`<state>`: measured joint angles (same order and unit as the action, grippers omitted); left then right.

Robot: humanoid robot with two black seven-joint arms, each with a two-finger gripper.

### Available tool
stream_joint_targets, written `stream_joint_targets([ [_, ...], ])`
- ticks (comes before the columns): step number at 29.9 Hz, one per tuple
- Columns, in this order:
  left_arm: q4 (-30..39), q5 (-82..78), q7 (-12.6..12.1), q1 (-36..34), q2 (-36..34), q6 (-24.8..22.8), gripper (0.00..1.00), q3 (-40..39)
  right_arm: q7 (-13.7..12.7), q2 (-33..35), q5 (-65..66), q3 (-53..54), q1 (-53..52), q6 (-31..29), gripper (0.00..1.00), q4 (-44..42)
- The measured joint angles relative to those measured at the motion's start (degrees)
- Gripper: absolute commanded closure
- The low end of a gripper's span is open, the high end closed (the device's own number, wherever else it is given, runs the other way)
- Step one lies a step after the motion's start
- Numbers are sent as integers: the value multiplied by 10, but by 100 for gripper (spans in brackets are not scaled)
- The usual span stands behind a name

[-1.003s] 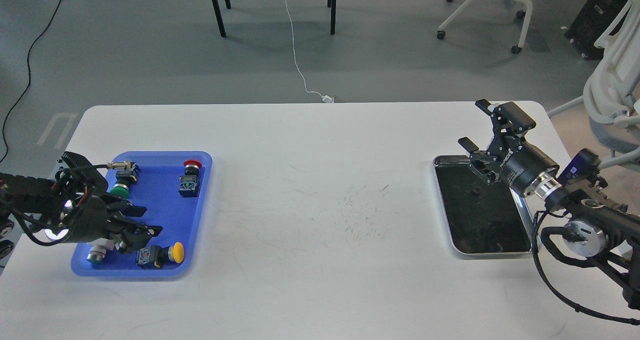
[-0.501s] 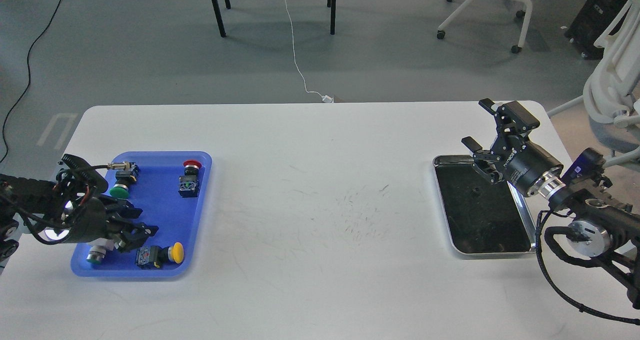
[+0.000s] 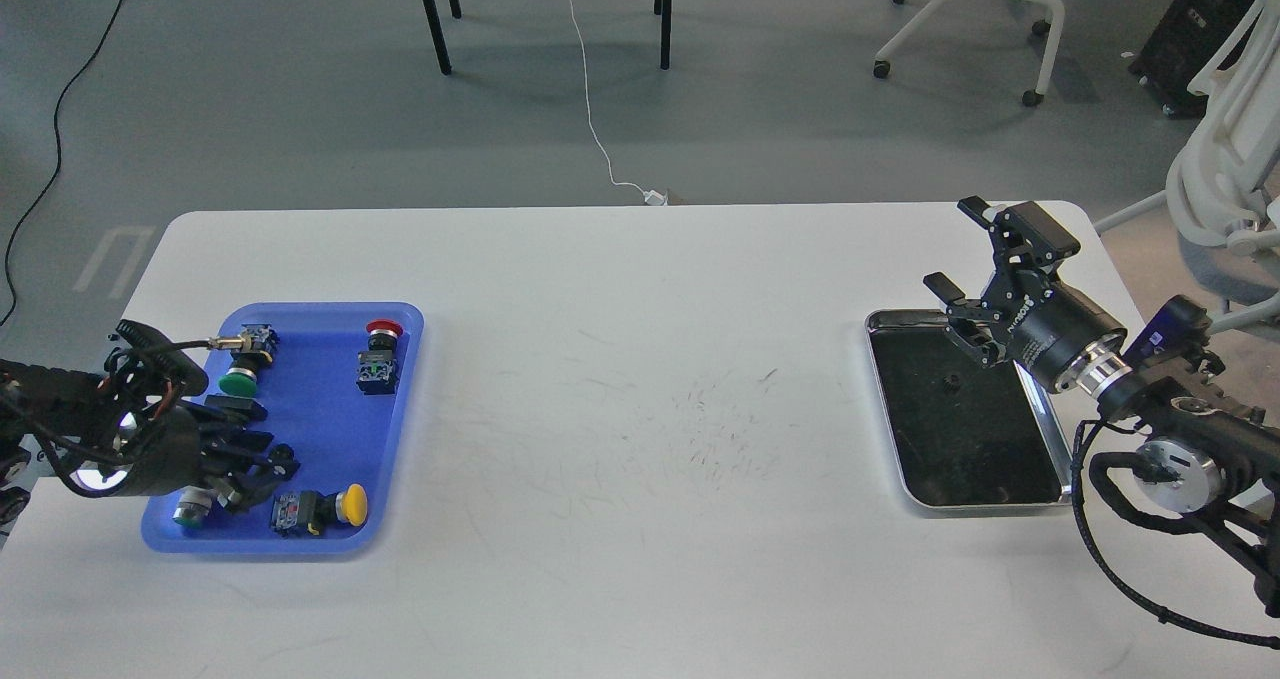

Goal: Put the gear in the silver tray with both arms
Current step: 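Grasp another black gear in the blue tray with the left gripper, then carry the second gear to the table center and release it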

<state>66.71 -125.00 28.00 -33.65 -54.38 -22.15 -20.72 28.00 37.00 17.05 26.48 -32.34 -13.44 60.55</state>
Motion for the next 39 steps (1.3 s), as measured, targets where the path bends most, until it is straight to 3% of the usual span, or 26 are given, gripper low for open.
stream_joint_targets([
  [7,-3,0,0,0,4,1,83,0,0,0,0,1,0,0,4,0],
  [18,10,0,0,-19,5,8,84,-2,0,2,0,4,0,0,4,1],
  [25,101,0,0,-103,-2,2,83,-3,0,4,0,6,-5,0,4,1],
  [29,157,0,0,-149,11,-25,83,-2,0,3,-4,9,-19,-1,4,0],
  [34,182,0,0,-199,114,-57,83,13,0,-3,-13,12,-75,-1,4,1],
  [39,135,0,0,-253,218,-58,83,67,0,-8,-57,-14,-151,2,4,-3],
])
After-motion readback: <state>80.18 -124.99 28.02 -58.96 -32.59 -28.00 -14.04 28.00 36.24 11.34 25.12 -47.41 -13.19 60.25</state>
